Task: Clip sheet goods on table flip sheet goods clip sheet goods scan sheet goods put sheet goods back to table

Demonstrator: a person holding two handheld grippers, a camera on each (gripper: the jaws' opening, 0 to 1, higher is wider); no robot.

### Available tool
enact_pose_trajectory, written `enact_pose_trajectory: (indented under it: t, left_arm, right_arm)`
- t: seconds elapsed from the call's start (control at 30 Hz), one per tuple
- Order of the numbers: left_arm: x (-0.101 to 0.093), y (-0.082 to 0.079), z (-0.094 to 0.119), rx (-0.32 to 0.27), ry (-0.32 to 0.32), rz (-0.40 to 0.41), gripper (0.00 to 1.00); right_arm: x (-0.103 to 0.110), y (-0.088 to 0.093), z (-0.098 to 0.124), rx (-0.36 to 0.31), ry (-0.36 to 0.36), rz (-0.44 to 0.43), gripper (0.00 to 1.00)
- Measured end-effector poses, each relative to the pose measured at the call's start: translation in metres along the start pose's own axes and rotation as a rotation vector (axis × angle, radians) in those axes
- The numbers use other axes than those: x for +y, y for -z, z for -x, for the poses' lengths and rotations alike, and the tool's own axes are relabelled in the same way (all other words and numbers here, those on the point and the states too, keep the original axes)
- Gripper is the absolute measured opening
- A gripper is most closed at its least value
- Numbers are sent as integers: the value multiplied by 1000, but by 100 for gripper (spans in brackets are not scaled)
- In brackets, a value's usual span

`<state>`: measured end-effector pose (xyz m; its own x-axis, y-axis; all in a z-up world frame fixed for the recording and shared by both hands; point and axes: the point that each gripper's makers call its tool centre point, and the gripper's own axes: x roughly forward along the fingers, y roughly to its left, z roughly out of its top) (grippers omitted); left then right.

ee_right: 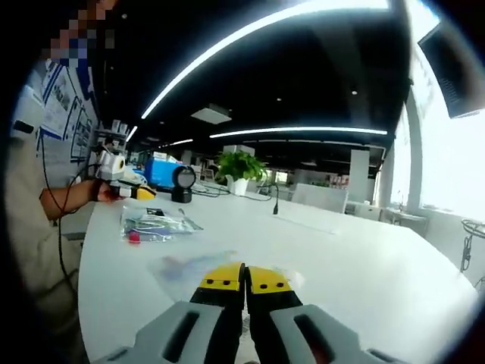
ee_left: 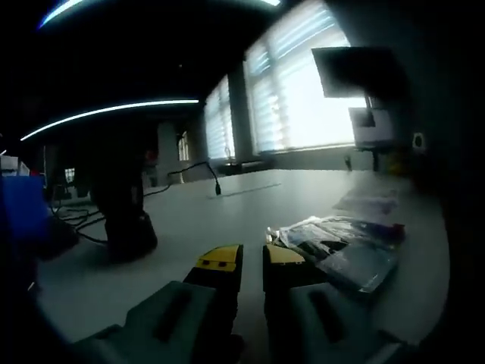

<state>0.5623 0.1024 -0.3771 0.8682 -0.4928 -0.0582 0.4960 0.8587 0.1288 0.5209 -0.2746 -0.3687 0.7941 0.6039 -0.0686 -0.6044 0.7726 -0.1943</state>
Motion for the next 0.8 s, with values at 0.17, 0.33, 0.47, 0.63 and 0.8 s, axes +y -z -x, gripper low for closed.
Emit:
enact_pose_trajectory:
  t: [0.17,0.33,0.47,0.63,0.8]
  left_arm:
    - [4,-5,4,-23,-6,31,4]
    - [-1,-6,6,-30,6,33,4]
    - [1,-6,6,-31,-5,24,4]
    - [2,-6,6,-32,-7,34,4]
    - [4,-5,6,-26,-11,52,4]
  right_arm:
    - [-8,9,12,23,19,-6,0]
    - [-11,6,14,-14,16,-35,0]
    - [-9,6,14,-13,47,36,0]
    - [-16,1,18,-48,73,3,0]
    - [-10,2,16,-48,40,-16,0]
